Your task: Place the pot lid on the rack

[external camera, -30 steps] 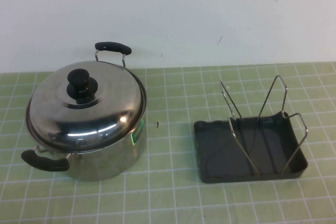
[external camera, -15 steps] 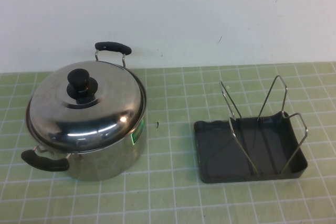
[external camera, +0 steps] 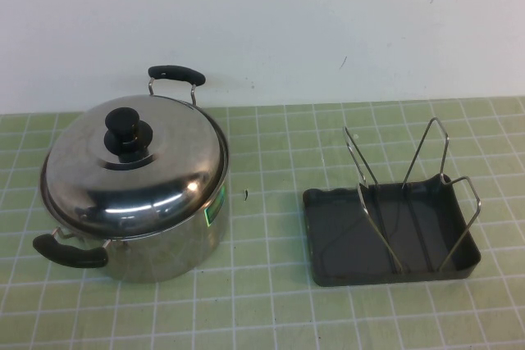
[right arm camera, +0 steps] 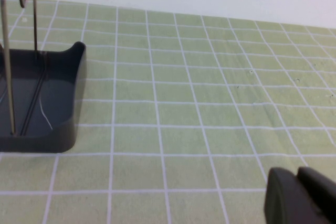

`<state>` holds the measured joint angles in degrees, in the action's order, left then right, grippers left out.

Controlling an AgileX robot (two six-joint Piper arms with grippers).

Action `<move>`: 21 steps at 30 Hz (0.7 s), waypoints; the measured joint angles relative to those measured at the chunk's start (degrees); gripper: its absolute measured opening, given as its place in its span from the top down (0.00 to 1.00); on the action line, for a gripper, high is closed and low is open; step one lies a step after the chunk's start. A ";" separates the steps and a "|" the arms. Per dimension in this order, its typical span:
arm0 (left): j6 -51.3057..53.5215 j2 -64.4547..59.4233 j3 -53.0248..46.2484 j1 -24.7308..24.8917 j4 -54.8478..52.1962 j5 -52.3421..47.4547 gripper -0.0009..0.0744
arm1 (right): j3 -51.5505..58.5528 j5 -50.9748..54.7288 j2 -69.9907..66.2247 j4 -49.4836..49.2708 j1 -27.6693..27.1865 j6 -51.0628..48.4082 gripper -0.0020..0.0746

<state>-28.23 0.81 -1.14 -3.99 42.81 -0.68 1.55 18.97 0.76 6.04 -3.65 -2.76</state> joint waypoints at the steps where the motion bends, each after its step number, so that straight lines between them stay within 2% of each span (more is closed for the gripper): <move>1: 1.39 0.00 0.00 0.00 0.08 1.07 0.99 | 0.00 0.00 0.00 0.00 0.00 0.00 0.93; 9: 7.02 0.00 0.00 0.00 0.43 3.01 0.99 | 0.00 0.04 0.00 0.00 0.00 0.00 0.93; 12: 12.93 0.00 1.89 0.00 -6.33 -1.89 0.99 | 0.00 0.04 0.00 0.00 0.00 0.00 0.93; 16: 28.23 -4.14 12.47 0.00 -19.98 -8.81 0.99 | 0.00 0.04 0.00 0.00 0.00 0.00 0.93; 19: 34.52 -12.49 18.96 0.22 -27.69 -8.89 0.98 | 0.00 0.04 0.00 0.00 0.00 0.00 0.93; 21: 34.48 -17.77 20.87 1.42 -31.85 -6.50 0.94 | 0.00 0.04 0.00 0.00 0.00 0.00 0.93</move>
<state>6.25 -16.96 19.73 -2.57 10.96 -7.18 1.55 19.00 0.76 6.04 -3.65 -2.76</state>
